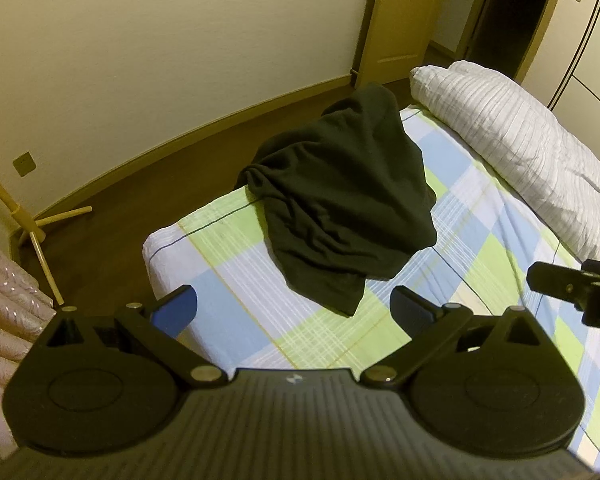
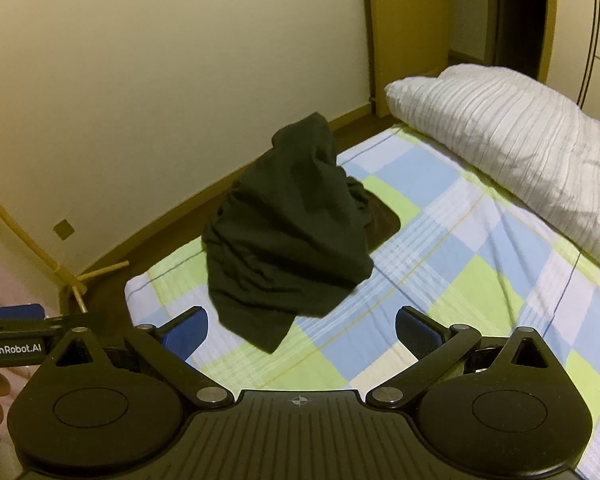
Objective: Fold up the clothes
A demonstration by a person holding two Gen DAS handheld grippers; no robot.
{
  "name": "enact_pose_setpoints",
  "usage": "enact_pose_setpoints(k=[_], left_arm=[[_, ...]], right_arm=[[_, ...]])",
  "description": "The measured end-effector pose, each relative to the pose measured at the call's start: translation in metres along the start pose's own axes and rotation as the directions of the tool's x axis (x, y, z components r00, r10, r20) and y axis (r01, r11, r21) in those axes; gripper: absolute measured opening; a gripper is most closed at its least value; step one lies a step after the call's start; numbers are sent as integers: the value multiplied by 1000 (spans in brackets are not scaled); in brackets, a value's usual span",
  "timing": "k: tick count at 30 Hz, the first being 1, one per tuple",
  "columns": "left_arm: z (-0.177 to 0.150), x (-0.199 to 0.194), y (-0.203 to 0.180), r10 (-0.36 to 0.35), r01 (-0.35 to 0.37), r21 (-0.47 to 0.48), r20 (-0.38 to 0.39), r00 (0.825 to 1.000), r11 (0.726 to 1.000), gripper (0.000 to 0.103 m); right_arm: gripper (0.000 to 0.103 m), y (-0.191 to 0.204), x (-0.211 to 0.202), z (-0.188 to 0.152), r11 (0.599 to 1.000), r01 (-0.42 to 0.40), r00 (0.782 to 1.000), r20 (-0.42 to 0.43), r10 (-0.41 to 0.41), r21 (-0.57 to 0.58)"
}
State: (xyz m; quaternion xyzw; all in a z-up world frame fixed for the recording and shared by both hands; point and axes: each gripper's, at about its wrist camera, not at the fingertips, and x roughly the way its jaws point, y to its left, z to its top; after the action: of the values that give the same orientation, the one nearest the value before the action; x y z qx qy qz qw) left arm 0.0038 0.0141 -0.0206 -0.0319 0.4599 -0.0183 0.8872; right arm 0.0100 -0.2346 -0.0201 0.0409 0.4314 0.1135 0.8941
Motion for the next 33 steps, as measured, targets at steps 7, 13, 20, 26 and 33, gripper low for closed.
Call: enact_pose_setpoints(k=[7,13,20,26,33], left_arm=[[-3,-1,4,2,-2,-7,-1,1000,1000,101],[-6,-2,8,5,-6,-16,-6,1000,1000,101],[-6,-3,10,10,-10,-23,-5,1000,1000,101],[-2,-1,12,-10,10,-12,12,1000,1000,101],[15,17,21,-1,-2,108,30,1000,994,101]], right_arm=[[102,0,-2,0,1000,2,1000,7,-2,-4],[102,1,-1,-2,1000,-4,1000,-4,4,1],[102,0,1,-2,1000,-15,1000,-10,15,8],[102,-8,4,-2,1000,-7,1000,-12,7,12],[102,-39,12,1,1000,26,999,19,-26,5]])
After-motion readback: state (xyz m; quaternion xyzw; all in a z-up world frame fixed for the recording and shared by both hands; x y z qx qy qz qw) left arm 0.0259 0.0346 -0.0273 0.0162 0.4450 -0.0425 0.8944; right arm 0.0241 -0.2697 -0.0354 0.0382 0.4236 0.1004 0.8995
